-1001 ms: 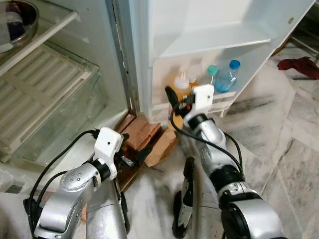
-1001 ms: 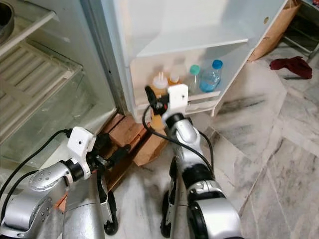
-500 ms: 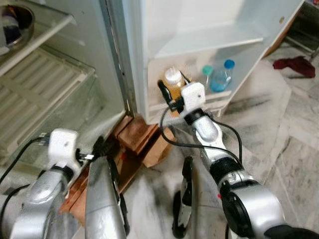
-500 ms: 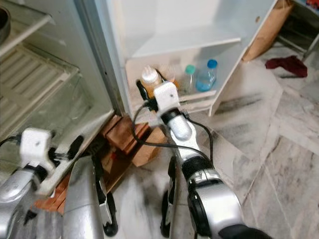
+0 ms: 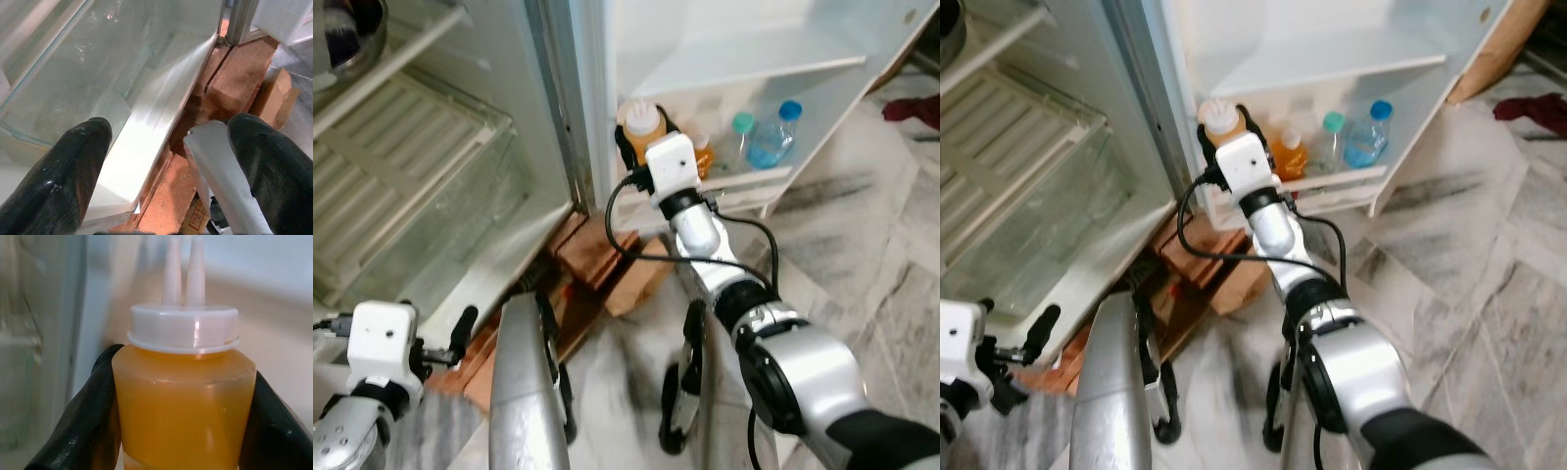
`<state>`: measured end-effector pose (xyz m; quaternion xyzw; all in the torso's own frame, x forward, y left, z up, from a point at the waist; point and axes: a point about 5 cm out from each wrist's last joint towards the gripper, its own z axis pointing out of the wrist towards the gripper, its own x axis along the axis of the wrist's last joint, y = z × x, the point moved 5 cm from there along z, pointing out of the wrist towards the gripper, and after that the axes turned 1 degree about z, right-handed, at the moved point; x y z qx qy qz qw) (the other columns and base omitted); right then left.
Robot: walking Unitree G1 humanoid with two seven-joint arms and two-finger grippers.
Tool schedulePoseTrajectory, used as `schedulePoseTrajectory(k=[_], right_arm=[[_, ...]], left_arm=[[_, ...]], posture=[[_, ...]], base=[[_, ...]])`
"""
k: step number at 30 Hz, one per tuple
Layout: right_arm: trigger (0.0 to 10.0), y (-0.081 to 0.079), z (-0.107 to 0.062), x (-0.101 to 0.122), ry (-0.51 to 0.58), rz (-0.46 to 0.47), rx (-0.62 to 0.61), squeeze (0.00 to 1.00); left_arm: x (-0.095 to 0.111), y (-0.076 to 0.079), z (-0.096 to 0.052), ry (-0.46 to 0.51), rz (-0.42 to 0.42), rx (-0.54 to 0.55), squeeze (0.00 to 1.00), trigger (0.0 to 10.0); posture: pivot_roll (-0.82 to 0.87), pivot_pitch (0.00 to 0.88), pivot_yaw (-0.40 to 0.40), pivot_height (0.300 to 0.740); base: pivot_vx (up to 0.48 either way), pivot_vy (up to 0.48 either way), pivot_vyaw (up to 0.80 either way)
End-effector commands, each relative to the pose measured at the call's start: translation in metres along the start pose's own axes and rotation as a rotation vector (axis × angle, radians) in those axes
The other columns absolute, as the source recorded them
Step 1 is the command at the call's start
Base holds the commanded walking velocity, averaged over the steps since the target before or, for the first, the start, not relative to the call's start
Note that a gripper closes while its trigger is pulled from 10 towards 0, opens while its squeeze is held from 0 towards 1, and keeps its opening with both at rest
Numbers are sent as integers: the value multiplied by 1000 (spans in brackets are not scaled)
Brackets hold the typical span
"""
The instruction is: Restocking fridge
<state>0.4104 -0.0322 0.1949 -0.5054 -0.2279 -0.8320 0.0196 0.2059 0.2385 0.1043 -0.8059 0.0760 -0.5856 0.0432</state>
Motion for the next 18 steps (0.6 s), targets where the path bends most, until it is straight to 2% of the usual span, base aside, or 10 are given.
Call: schedulePoseTrajectory(k=[1, 7, 9, 14, 18], right_arm=[[10000, -5, -6, -18, -95, -18, 24, 0], [10000, 10, -14, -41, -225, 36, -39, 0], [10000, 15, -14, -41, -223, 39, -59, 0], [10000, 26, -12, -37, -200, 50, -66, 0], [10000, 35, -12, -38, -206, 92, -62, 0]], left_arm=[[-2, -3, -9, -27, 7, 3, 0, 10000], [-2, 2, -13, -44, -13, -11, 0, 10000], [-2, 2, -11, -47, -19, -9, 0, 10000], [1, 4, 1, -23, -26, -5, 0, 10000], [7, 8, 21, 18, -26, -1, 0, 10000]], posture=[[345, 428, 6, 533], [339, 435, -3, 533], [332, 430, -7, 533], [301, 396, -23, 533], [263, 343, -38, 533]], base=[[0, 0, 0], [0, 0, 0], [0, 0, 0], [0, 0, 0], [0, 0, 0]])
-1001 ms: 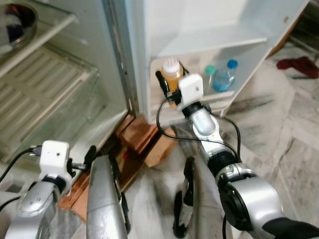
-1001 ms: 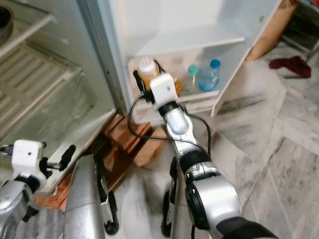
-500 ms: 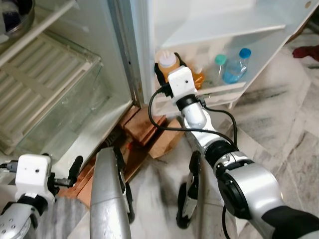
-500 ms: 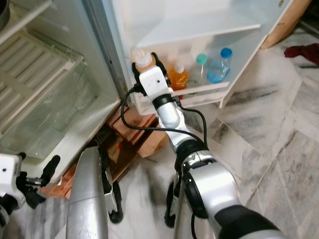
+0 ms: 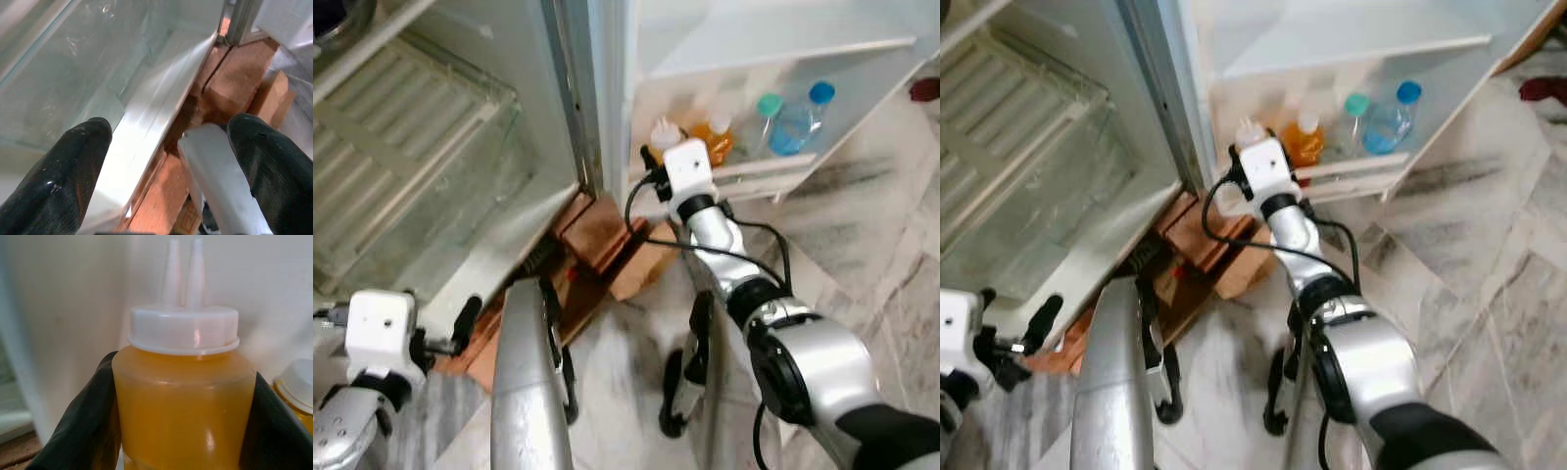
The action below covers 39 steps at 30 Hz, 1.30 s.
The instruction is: Restocking fridge
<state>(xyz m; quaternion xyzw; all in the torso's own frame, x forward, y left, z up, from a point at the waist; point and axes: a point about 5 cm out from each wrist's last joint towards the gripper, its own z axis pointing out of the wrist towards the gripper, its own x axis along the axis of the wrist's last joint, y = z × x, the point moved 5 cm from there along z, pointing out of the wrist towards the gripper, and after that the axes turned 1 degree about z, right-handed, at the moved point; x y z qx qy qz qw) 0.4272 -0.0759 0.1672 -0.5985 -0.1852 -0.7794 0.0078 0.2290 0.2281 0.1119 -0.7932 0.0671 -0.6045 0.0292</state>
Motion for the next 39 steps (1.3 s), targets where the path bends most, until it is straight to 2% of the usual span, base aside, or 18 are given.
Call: schedulePoseTrajectory(k=[1, 4, 7, 10, 11, 13, 14, 15, 18, 20, 25, 26, 27, 28, 29, 30, 33, 39], right_arm=[[10000, 2, 2, 1, -8, 48, 11, 0], [10000, 1, -1, -11, -69, 134, 28, 0], [10000, -8, -11, -24, -103, 261, 80, 0], [10000, -11, -18, -30, -108, 265, 86, 0], [10000, -12, -23, -35, -122, 277, 85, 0], [10000, -12, -30, -38, -116, 282, 78, 0], [10000, -14, -39, -35, -80, 299, 90, 0], [10000, -14, -39, -35, -80, 299, 90, 0], [10000, -15, -54, -32, -50, 322, 99, 0], [10000, -14, -64, -33, -56, 336, 98, 0], [10000, -12, -81, -25, -37, 279, 101, 0], [10000, -7, -84, -23, -33, 279, 71, 0], [10000, 5, -87, -19, -23, 259, 7, 0], [10000, 5, -87, -19, -23, 259, 7, 0], [10000, 12, -90, -17, -24, 260, -33, 0], [10000, 26, -97, -19, -35, 312, -117, 0], [10000, 40, -101, -22, -38, 359, -225, 0], [10000, 46, -92, -7, -4, 331, -236, 0]], left_arm=[[-9, 1, 6, -22, 3, 8, 0, 10000], [-8, 4, 23, -9, 4, 9, 0, 10000], [-5, 12, 40, 8, -3, -21, 0, 10000], [-4, 16, 48, 17, -1, -28, 0, 10000], [-4, 18, 56, 19, 4, -29, 0, 10000], [-2, 21, 63, 34, -2, -36, 0, 10000], [3, 22, 67, 54, -12, -28, 0, 10000], [3, 22, 67, 54, -12, -28, 0, 10000], [10, 25, 77, 96, -23, -13, 0, 10000], [14, 29, 86, 126, -7, -17, 0, 10000], [19, 35, 97, 165, 4, -20, 0, 10000], [20, 35, 99, 171, 6, -21, 0, 10000], [21, 36, 102, 181, 8, -21, 0, 10000], [21, 36, 102, 181, 8, -21, 0, 10000], [22, 36, 103, 191, 12, -21, 0, 10000], [24, 37, 106, 211, 21, -19, 0, 10000], [25, 36, 108, 225, 16, -6, 0, 10000], [31, 48, 109, 235, 15, -64, 0, 10000]], posture=[[247, 322, -44, 533], [213, 264, -54, 533], [177, 200, -61, 533], [151, 157, -62, 533], [120, 107, -62, 533], [105, 80, -65, 533], [91, 55, -61, 533], [91, 55, -61, 533], [56, 0, -50, 533], [46, 0, -46, 533], [34, 0, -42, 533], [35, 0, -45, 533], [39, 0, -49, 533], [39, 0, -49, 533], [39, 0, -49, 533], [43, 0, -52, 538], [44, 0, -47, 557], [18, 0, -40, 585]], base=[[0, 0, 0], [0, 0, 0], [0, 0, 0], [0, 0, 0], [0, 0, 0], [0, 0, 0], [0, 0, 0], [0, 0, 0], [0, 0, 0], [0, 0, 0], [0, 0, 0], [0, 0, 0], [0, 0, 0], [0, 0, 0], [0, 0, 0], [0, 0, 0], [0, 0, 0], [0, 0, 0]])
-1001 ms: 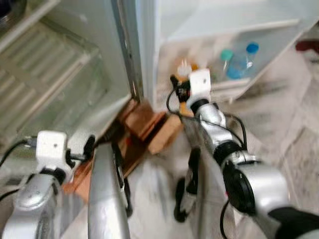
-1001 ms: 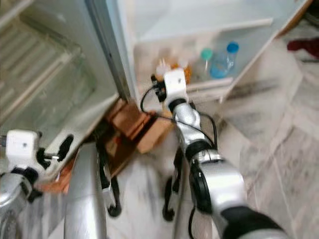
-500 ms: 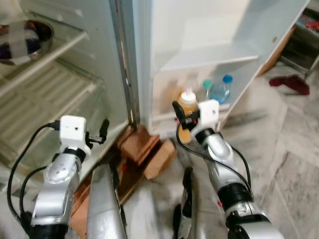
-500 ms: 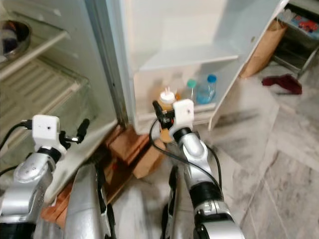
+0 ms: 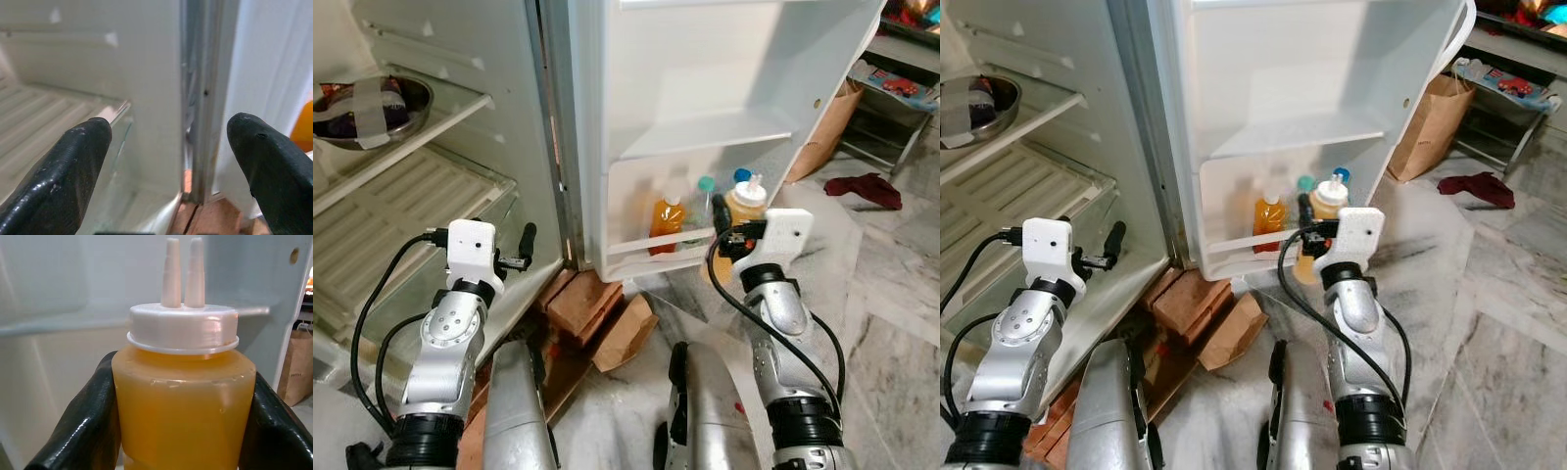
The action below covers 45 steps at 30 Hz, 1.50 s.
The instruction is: Restocking fridge
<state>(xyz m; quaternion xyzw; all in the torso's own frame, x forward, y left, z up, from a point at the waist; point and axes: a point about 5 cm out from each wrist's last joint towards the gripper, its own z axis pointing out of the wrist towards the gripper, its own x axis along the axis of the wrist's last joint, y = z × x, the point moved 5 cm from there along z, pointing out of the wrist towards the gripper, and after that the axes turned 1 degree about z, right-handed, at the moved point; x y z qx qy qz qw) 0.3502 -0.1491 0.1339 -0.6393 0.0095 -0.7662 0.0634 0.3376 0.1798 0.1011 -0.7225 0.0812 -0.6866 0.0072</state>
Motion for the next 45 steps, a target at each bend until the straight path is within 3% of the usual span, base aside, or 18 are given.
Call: schedulePoseTrajectory(k=[1, 5, 11, 33, 45], right_arm=[[10000, -4, 8, 20, 53, 1, 9, 0], [10000, -5, 8, 22, 51, 1, 12, 0], [10000, -3, -5, 14, 4, 7, -6, 0], [10000, -2, -2, 13, -40, 38, -17, 0], [10000, -3, -9, 7, -78, 53, -21, 0]], left_arm=[[7, 7, 2, 21, 17, -31, 0, 10000], [6, 9, 1, 21, 18, -37, 0, 10000], [-11, 9, -7, -12, 5, -24, 0, 10000], [-22, 23, -12, -46, -10, -41, 0, 10000], [-23, 31, -11, -43, 18, -67, 0, 10000]], posture=[[15, 0, -44, 590], [11, 0, -52, 599], [10, 0, -66, 628], [11, 0, -78, 737], [3, 0, -77, 740]], base=[[0, 0, 0], [0, 0, 0], [0, 0, 0], [0, 0, 0], [0, 0, 0]])
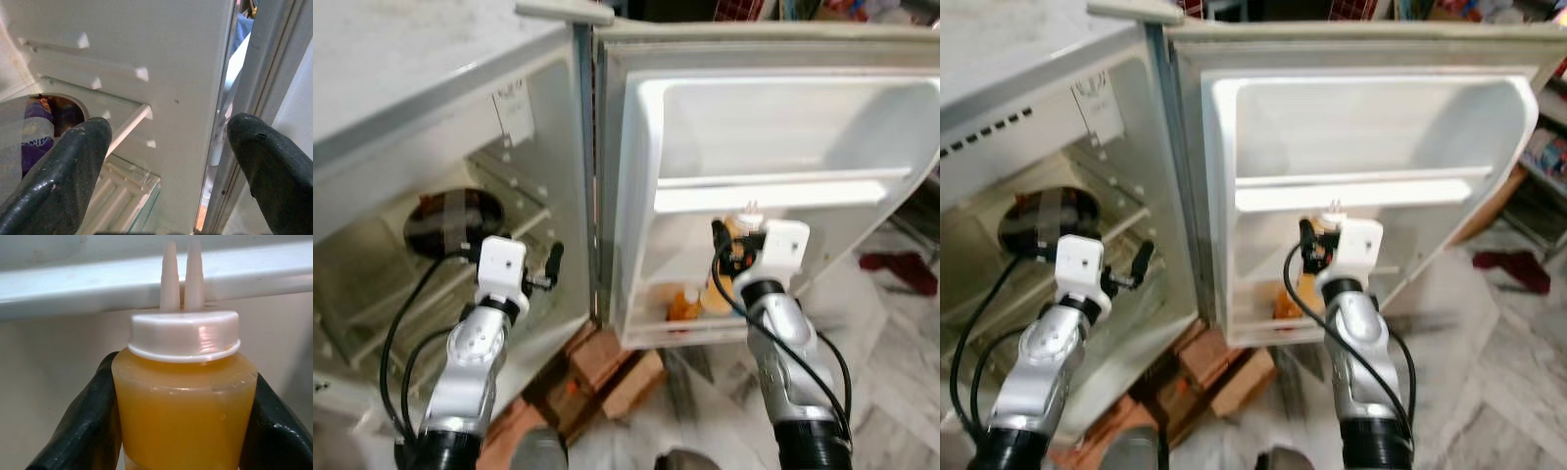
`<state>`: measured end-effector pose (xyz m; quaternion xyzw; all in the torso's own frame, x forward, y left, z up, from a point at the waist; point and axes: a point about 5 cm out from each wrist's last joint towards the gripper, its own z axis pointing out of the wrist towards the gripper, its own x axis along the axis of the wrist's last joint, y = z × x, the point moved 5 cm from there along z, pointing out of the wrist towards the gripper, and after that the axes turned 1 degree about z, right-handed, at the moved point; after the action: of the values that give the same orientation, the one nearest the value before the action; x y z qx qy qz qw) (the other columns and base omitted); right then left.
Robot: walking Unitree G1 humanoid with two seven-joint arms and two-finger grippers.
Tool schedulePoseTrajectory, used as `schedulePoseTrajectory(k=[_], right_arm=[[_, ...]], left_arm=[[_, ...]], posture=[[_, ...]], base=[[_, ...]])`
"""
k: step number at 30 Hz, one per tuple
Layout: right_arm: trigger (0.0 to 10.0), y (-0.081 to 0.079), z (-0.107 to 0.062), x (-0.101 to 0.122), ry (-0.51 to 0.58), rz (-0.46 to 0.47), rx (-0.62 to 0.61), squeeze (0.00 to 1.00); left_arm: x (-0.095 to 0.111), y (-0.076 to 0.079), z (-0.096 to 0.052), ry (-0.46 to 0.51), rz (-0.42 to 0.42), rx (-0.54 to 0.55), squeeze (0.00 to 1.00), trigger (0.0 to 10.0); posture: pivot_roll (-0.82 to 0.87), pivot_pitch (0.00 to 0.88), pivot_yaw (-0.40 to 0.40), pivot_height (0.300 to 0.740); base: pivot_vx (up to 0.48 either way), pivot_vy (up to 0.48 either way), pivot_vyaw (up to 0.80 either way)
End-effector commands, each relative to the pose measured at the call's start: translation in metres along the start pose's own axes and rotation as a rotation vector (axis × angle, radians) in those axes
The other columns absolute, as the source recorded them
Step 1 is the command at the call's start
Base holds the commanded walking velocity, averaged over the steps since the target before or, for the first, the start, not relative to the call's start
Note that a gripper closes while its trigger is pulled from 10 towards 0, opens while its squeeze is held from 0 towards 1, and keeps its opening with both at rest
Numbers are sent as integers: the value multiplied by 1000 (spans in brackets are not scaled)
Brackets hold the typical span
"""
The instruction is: Restocking fridge
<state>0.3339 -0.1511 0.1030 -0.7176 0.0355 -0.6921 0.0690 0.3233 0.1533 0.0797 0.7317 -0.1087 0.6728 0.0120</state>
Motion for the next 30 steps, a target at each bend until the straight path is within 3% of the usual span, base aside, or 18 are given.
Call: schedulePoseTrajectory(k=[1, 5, 13, 22, 26, 28, 30], right_arm=[[10000, -10, 6, 36, 130, 5, 31, 0], [10000, -13, 6, 34, 122, 11, 43, 0], [10000, -22, 7, 28, 90, 133, 89, 0], [10000, -24, 8, 26, 76, 49, 85, 0], [10000, -21, 11, 23, 68, -42, 54, 0], [10000, -23, 13, 19, 49, 22, 67, 0], [10000, -24, 14, 19, 52, 6, 67, 0]], left_arm=[[-4, 1, 0, -13, 7, -1, 0, 10000], [-3, 2, 0, -12, 10, -3, 0, 10000], [-3, 0, 1, -13, 16, -1, 0, 10000], [-2, 1, 3, -9, 21, 0, 0, 10000], [-1, 2, 5, -6, 23, -5, 0, 10000], [1, 2, 6, -4, 26, -7, 0, 10000], [1, 1, 6, -3, 29, -7, 0, 10000]], posture=[[4, 0, -77, 740], [5, 0, -77, 740], [17, 0, -78, 740], [15, 0, -75, 740], [14, 0, -73, 740], [20, 0, -71, 740], [21, 0, -71, 740]], base=[[0, 0, 0], [0, 0, 0], [-243, 0, 0], [-277, 0, 0], [-259, 0, 0], [-255, 0, 0], [-244, 0, 0]])
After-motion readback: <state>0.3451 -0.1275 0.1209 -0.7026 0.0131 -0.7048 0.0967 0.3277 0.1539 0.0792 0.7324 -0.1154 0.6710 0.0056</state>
